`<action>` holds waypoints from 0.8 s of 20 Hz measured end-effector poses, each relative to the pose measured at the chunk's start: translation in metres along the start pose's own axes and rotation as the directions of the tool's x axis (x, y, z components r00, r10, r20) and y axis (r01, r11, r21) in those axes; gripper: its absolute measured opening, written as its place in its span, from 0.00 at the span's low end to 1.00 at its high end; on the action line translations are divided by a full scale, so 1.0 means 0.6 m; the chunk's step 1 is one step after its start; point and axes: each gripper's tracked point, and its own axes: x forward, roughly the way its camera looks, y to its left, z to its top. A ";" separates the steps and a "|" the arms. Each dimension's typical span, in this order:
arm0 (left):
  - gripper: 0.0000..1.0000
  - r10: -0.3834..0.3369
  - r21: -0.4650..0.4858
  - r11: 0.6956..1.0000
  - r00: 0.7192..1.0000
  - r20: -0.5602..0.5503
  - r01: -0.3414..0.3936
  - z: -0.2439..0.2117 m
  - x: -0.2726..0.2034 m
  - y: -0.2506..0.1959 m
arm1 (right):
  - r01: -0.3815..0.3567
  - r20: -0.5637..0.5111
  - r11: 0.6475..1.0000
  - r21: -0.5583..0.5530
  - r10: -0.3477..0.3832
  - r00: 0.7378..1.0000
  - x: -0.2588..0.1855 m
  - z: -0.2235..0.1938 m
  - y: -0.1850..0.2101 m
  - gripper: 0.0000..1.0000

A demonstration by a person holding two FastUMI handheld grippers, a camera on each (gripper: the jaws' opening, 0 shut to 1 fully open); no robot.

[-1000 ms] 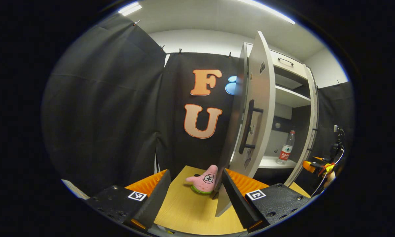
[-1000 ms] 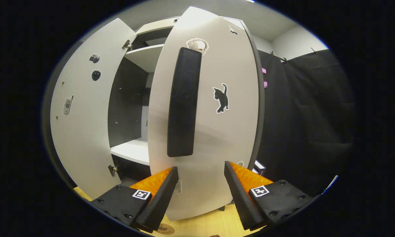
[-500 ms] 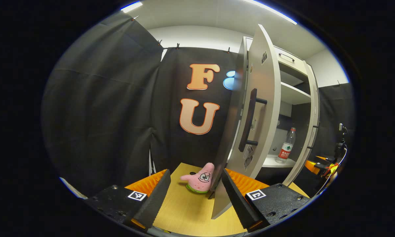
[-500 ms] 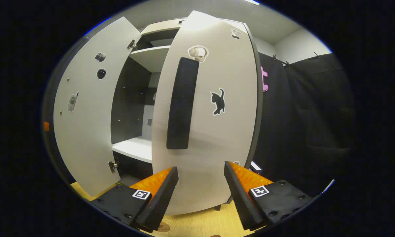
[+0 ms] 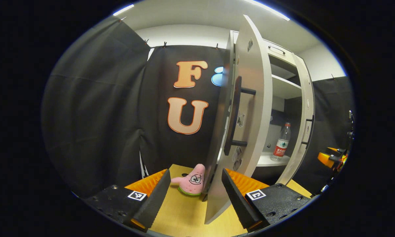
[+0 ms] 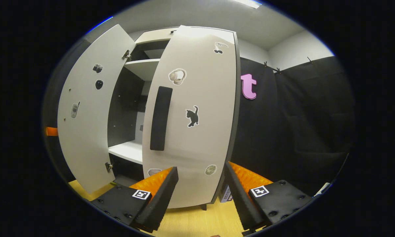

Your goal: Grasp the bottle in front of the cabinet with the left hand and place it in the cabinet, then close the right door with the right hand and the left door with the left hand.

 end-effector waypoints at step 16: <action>0.93 -0.117 0.013 0.993 0.993 -0.031 0.118 -0.027 0.026 -0.153 | 0.052 0.039 0.999 -0.002 -0.052 0.998 -0.107 0.038 -0.137 0.94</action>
